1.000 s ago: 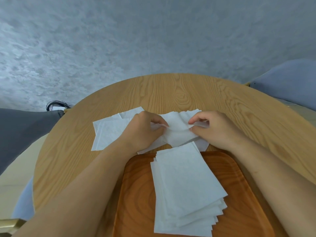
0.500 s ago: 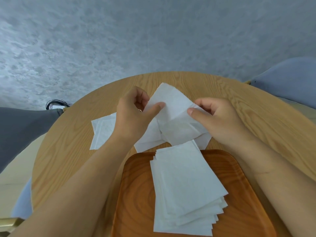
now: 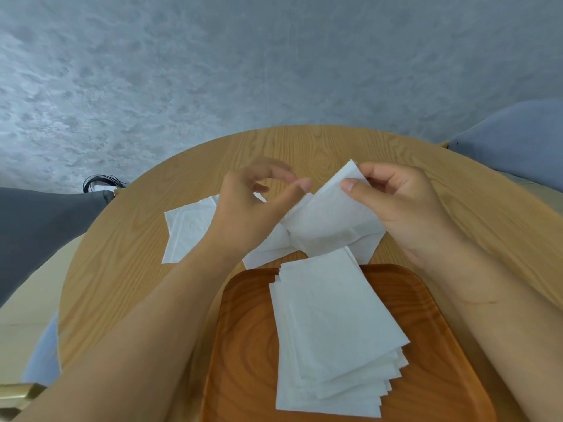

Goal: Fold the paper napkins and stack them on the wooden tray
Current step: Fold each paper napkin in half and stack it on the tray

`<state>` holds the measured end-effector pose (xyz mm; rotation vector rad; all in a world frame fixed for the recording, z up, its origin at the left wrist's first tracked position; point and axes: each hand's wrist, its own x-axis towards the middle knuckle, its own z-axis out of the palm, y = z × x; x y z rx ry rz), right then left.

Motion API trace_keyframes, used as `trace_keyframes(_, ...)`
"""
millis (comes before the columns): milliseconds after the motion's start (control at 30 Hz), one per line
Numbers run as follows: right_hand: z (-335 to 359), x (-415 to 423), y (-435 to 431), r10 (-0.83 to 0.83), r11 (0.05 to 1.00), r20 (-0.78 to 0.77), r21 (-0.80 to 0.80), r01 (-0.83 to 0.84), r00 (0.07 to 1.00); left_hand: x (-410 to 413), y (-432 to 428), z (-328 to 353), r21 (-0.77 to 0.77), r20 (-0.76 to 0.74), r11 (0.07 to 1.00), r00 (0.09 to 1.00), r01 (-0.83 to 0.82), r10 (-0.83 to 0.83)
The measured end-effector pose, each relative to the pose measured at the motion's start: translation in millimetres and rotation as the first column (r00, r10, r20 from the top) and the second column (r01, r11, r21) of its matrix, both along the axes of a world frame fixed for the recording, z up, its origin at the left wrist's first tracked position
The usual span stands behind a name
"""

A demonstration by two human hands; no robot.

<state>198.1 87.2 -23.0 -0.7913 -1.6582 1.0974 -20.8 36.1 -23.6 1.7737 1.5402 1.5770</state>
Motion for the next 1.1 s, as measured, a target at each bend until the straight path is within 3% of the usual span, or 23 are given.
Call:
trace_keyframes(133,1.0,1.0,0.7,0.004,0.999,-0.053,-0.051,-0.006,0.999,2.7,-0.5,-3.1,-0.073,-0.153,0.995,0.985,0.063,-0.074)
trace_keyframes(233,0.5,2.3,2.7,-0.019,0.998,-0.068,-0.055,0.015,0.997,0.8,1.2,-3.3,-0.060,-0.138,0.996,0.988,0.062,-0.070)
trace_keyframes(433,-3.2,0.3,7.7,-0.270,0.957,-0.007,0.108,0.269,0.963,-3.1,0.5,0.9,-0.045,-0.089,0.998,0.995,0.047,-0.051)
trace_keyframes(700,-4.7,-1.5,5.1,-0.135,0.969,0.164,0.226,0.096,0.977,0.2,-0.5,1.1,-0.030,-0.062,0.995,0.993,0.095,-0.097)
trace_keyframes(900,-2.7,-0.6,3.0,-0.181,0.961,0.073,0.223,0.161,0.981,-1.7,-0.7,0.4,-0.067,0.022,0.992,0.994,0.109,-0.108)
trace_keyframes(1100,2.3,-1.5,0.1,-0.214,0.955,-0.038,0.204,0.218,0.976,-5.0,0.2,2.3,-0.069,0.104,0.998,0.995,0.013,-0.006)
